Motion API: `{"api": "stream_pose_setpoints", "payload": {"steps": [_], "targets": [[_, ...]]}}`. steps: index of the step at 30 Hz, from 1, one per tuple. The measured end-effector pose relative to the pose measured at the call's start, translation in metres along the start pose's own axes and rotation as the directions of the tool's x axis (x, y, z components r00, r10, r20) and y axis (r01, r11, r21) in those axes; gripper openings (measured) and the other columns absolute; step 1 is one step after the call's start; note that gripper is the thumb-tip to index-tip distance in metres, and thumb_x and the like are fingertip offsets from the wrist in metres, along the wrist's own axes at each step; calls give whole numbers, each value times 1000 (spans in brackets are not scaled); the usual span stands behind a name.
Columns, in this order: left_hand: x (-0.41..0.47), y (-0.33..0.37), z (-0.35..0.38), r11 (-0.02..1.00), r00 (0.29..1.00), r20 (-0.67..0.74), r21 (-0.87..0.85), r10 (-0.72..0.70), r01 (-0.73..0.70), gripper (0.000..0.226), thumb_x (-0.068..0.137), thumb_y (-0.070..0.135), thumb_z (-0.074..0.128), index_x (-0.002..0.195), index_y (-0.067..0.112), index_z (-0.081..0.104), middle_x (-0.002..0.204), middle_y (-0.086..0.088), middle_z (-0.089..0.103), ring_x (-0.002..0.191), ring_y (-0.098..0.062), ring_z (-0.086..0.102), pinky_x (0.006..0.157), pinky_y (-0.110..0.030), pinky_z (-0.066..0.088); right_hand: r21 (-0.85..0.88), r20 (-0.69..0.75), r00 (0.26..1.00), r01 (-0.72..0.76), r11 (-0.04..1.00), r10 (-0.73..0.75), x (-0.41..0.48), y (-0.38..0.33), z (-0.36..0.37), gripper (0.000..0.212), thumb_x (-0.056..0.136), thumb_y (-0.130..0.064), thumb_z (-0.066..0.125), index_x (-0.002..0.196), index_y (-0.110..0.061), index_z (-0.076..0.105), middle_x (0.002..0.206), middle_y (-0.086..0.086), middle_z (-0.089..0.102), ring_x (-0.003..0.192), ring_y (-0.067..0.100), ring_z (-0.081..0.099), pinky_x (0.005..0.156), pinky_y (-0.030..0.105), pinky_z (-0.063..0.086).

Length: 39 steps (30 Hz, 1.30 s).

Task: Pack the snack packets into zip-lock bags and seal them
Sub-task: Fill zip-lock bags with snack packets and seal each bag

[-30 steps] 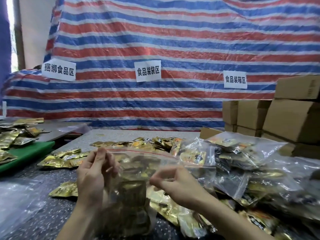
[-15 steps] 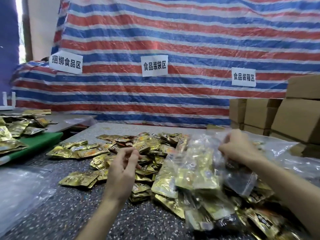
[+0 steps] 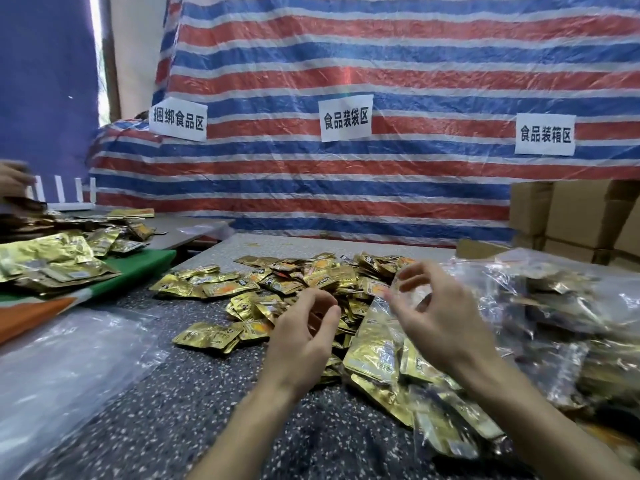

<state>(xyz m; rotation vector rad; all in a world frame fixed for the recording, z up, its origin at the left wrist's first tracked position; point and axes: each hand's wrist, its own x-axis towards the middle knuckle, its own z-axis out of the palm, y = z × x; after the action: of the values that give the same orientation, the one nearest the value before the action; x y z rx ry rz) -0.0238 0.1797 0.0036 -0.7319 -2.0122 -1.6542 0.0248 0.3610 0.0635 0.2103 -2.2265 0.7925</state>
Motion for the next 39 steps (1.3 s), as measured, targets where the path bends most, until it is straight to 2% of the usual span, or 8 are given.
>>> {"api": "stream_pose_setpoints", "payload": {"steps": [7, 10, 15, 21, 24, 26, 33, 39], "targets": [[-3, -6, 3, 985, 995, 37, 141, 92, -97, 6, 93, 38, 54, 96, 35, 57, 93, 20, 61, 74, -3, 59, 61, -19, 49, 267, 74, 997, -52, 962, 33, -41, 21, 51, 20, 89, -21, 74, 102, -31, 63, 96, -18, 65, 85, 0, 63, 65, 18, 53], [-3, -8, 2, 979, 995, 42, 179, 87, -94, 5, 92, 37, 54, 96, 35, 57, 89, 18, 61, 74, -5, 59, 62, -22, 51, 317, 66, 997, -60, 946, 41, -45, 28, 50, 22, 89, -18, 73, 100, -33, 63, 99, -24, 63, 86, 3, 64, 60, 28, 57], [8, -18, -18, 902, 996, -74, 424, -51, 78, 8, 97, 25, 56, 95, 33, 55, 95, 19, 56, 86, -1, 56, 71, -20, 48, 325, 80, 997, -49, 944, 24, -51, 35, 45, 30, 87, -12, 73, 98, -37, 60, 102, -31, 60, 86, 1, 63, 57, 21, 54], [2, -51, -117, 535, 923, -261, 756, -283, 377, 17, 92, 27, 62, 109, 24, 64, 114, 0, 65, 103, -19, 59, 91, -40, 51, 353, 70, 995, -85, 932, 64, -51, 41, 45, 24, 87, -16, 73, 96, -36, 63, 99, -31, 63, 85, -4, 62, 58, 14, 43], [-13, -66, -171, 207, 831, -394, 843, -393, 497, 23, 88, 32, 63, 110, 24, 64, 120, -5, 65, 114, -29, 55, 91, -39, 43, 367, 80, 995, -82, 927, 57, -52, 39, 46, 25, 88, -16, 72, 95, -38, 62, 95, -22, 66, 85, -5, 61, 60, 16, 45], [-25, -75, -191, 92, 774, -416, 852, -477, 515, 17, 89, 37, 59, 92, 20, 63, 108, -4, 68, 106, -28, 59, 80, -35, 41, 373, 82, 995, -83, 924, 57, -52, 37, 46, 26, 87, -14, 73, 94, -37, 62, 97, -19, 65, 84, -4, 62, 60, 18, 46], [-33, -73, -200, 205, 860, -450, 842, -241, 498, 11, 90, 17, 54, 81, 17, 60, 84, -5, 65, 75, -29, 56, 62, -35, 40, 373, 99, 993, -93, 923, 60, -54, 35, 45, 26, 86, -10, 73, 90, -34, 65, 94, -23, 66, 79, 0, 63, 60, 20, 47], [-36, -75, -204, 295, 874, -388, 833, -293, 469, 16, 83, -2, 55, 96, 4, 48, 83, -16, 59, 75, -35, 57, 66, -46, 52, 369, 121, 991, -103, 924, 62, -54, 33, 43, 24, 86, -9, 73, 90, -31, 66, 94, -18, 68, 75, 0, 64, 60, 23, 49]]}}
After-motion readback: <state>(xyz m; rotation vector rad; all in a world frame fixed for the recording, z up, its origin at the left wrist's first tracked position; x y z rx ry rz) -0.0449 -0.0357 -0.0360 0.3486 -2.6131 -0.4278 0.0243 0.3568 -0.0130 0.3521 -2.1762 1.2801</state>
